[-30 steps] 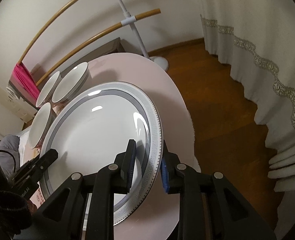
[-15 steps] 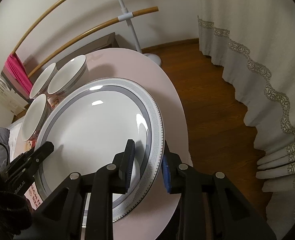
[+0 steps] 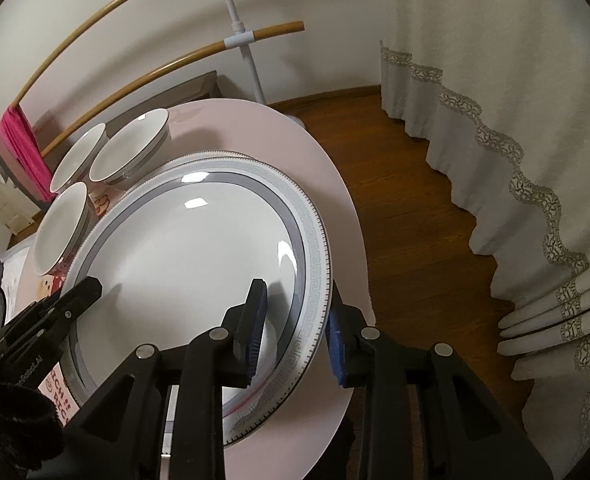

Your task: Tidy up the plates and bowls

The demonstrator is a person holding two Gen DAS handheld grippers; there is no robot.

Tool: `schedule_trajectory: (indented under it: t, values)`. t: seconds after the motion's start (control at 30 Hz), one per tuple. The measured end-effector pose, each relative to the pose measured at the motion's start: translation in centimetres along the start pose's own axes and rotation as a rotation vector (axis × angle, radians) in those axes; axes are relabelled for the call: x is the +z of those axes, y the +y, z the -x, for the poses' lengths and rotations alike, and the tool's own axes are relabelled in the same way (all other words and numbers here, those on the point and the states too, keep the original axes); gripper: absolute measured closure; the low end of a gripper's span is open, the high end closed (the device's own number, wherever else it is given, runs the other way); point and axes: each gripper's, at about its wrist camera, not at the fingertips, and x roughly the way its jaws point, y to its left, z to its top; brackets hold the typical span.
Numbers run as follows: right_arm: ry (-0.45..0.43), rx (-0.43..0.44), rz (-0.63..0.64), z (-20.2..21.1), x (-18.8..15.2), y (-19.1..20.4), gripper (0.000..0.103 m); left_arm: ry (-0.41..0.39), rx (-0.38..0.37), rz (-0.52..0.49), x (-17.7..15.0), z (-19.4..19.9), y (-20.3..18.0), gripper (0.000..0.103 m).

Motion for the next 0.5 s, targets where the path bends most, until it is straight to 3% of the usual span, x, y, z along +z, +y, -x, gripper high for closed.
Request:
schedule_trajectory:
  t: [0.33, 0.5]
  values:
    - [-0.007, -0.044, -0.003, -0.5, 0.27, 0.68, 0.072, 0.0, -0.009, 0.001, 0.06, 0.12, 0.02, 0.081]
    - [-0.008, -0.019, -0.031, -0.83, 0.31, 0.27, 0.072, -0.002, -0.005, -0.001, 0.07, 0.25, 0.0, 0.081]
